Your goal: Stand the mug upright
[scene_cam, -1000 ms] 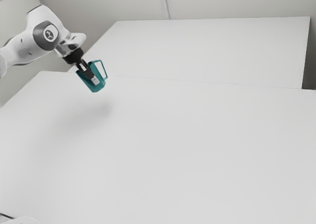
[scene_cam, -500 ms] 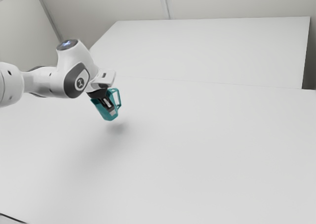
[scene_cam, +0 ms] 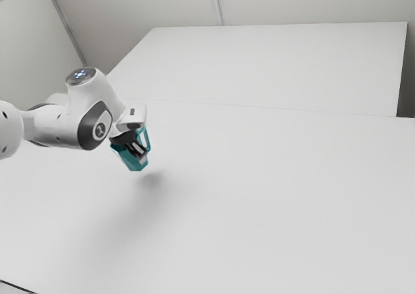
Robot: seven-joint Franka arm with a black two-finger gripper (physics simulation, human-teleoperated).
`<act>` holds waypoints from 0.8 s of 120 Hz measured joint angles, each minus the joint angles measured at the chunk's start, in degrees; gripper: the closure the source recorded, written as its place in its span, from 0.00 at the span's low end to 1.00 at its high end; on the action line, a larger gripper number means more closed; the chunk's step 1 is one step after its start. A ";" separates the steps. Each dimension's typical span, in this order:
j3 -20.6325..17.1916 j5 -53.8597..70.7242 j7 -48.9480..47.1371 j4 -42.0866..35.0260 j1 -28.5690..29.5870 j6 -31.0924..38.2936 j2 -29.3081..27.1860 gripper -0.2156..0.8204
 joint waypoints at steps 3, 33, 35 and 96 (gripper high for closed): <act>0.00 -0.21 -0.34 -0.01 0.08 -0.43 0.17 0.96; 0.27 -0.61 -2.91 -0.04 0.23 -2.02 3.09 0.96; 0.29 -0.50 -3.04 -0.04 0.22 -1.90 3.26 0.96; 0.45 4.17 -5.61 -0.03 0.80 5.13 8.86 0.96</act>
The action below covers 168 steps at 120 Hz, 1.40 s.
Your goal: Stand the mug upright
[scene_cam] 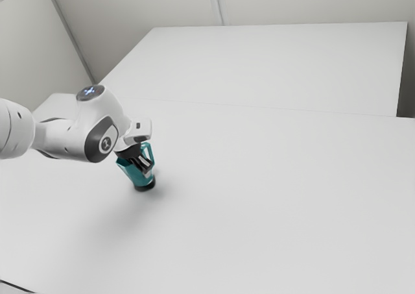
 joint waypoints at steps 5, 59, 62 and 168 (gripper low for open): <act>0.00 0.04 -0.14 0.00 0.12 0.27 0.09 0.96; -0.09 -0.68 -0.15 0.12 0.59 0.91 0.55 0.67; -0.09 -0.68 -0.14 0.15 0.62 0.88 0.52 0.64; -0.25 -3.77 -1.34 3.74 1.50 -6.94 -7.89 0.37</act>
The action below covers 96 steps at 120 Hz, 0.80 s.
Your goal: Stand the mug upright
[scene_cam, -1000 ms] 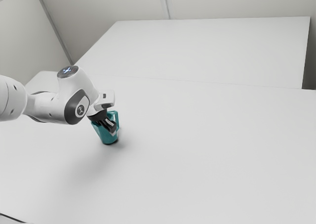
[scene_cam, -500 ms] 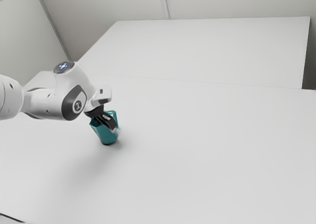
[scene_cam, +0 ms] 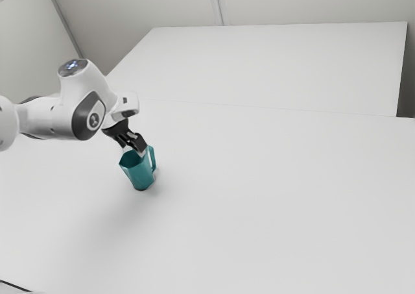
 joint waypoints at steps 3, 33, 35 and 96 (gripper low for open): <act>0.01 -0.42 -0.07 1.03 -0.07 -0.89 -0.16 0.37; 6.87 -1.24 -2.12 19.79 -8.84 -17.36 5.40 0.30; 7.78 -1.10 -2.29 21.24 -9.99 -18.57 6.17 0.29; 29.20 1.38 -6.54 51.40 -35.42 -45.94 23.98 0.22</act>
